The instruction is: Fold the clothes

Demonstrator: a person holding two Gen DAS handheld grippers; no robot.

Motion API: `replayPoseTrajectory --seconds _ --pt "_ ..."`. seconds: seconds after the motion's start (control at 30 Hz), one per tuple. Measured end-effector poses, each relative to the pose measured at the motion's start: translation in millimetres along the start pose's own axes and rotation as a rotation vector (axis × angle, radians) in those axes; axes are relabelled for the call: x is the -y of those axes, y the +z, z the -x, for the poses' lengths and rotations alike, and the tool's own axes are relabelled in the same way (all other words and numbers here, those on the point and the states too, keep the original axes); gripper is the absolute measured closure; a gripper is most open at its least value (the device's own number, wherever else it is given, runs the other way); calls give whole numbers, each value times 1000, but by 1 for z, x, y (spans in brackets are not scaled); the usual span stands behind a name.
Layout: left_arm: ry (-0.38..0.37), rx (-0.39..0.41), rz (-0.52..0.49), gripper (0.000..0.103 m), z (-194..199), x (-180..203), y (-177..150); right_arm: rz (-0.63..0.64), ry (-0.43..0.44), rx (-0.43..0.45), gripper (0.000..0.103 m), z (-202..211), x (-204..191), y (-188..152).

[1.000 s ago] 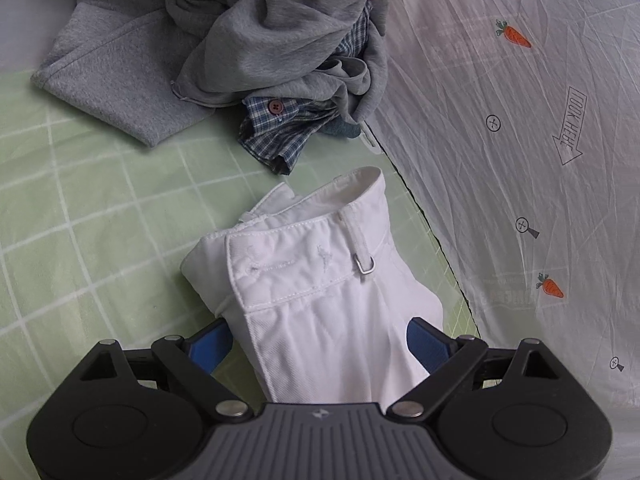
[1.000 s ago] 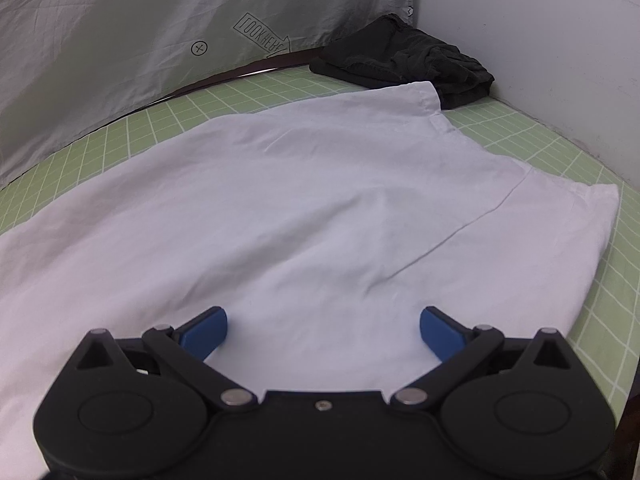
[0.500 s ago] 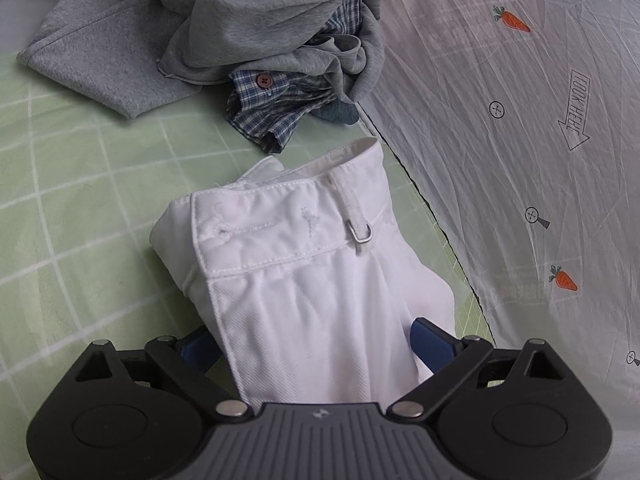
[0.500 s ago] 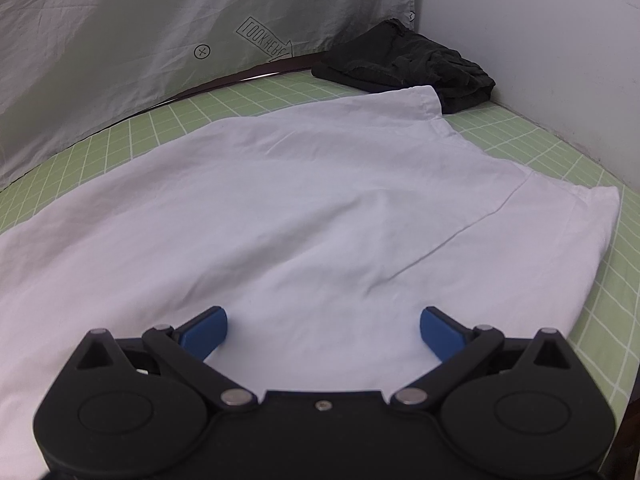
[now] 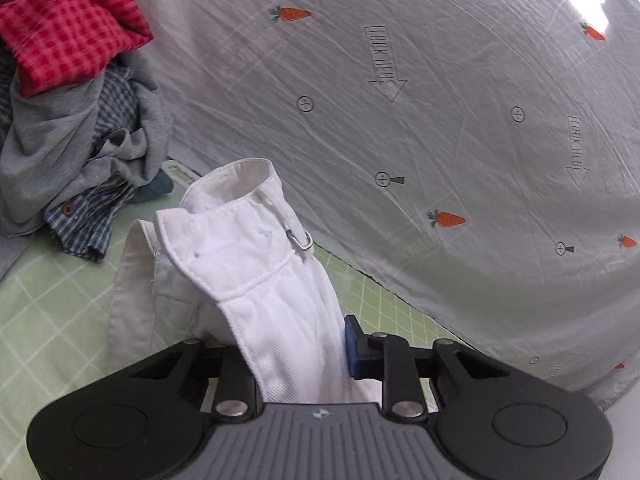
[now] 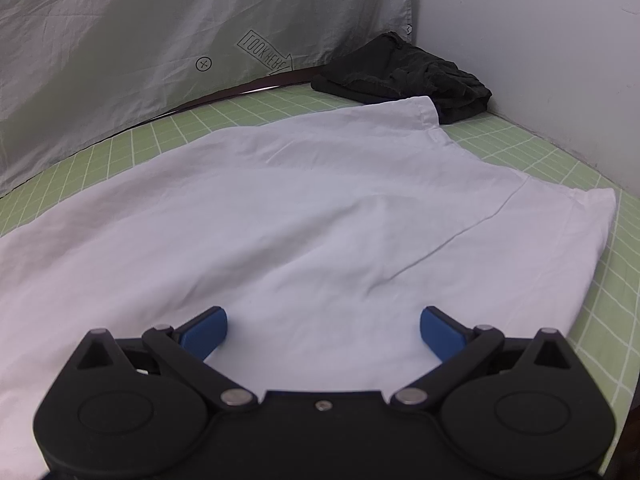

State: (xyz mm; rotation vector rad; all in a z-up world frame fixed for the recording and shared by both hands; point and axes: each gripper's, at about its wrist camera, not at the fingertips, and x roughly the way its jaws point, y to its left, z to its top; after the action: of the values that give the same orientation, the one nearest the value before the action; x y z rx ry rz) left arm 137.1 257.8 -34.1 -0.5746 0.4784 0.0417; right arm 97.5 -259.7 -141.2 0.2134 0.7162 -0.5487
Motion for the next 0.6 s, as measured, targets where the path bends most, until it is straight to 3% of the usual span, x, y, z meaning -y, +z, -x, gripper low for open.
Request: replayPoseTrajectory --seconds 0.17,0.3,0.4,0.47,0.53,0.6 --pt "-154 -72 -224 78 -12 62 -11 1 1 23 0 1 0 -3" --pt "-247 -200 -365 78 -33 97 -41 3 5 37 0 2 0 -4" --pt "-239 -336 -474 75 -57 115 -73 6 8 45 0 3 0 -5" --pt "-219 -439 -541 67 -75 122 -98 6 9 45 0 3 0 -5" --pt "-203 -527 -550 54 -90 119 -120 6 10 46 0 3 0 -5" --pt "-179 -579 -547 49 -98 116 -131 6 11 46 0 3 -1 -5"
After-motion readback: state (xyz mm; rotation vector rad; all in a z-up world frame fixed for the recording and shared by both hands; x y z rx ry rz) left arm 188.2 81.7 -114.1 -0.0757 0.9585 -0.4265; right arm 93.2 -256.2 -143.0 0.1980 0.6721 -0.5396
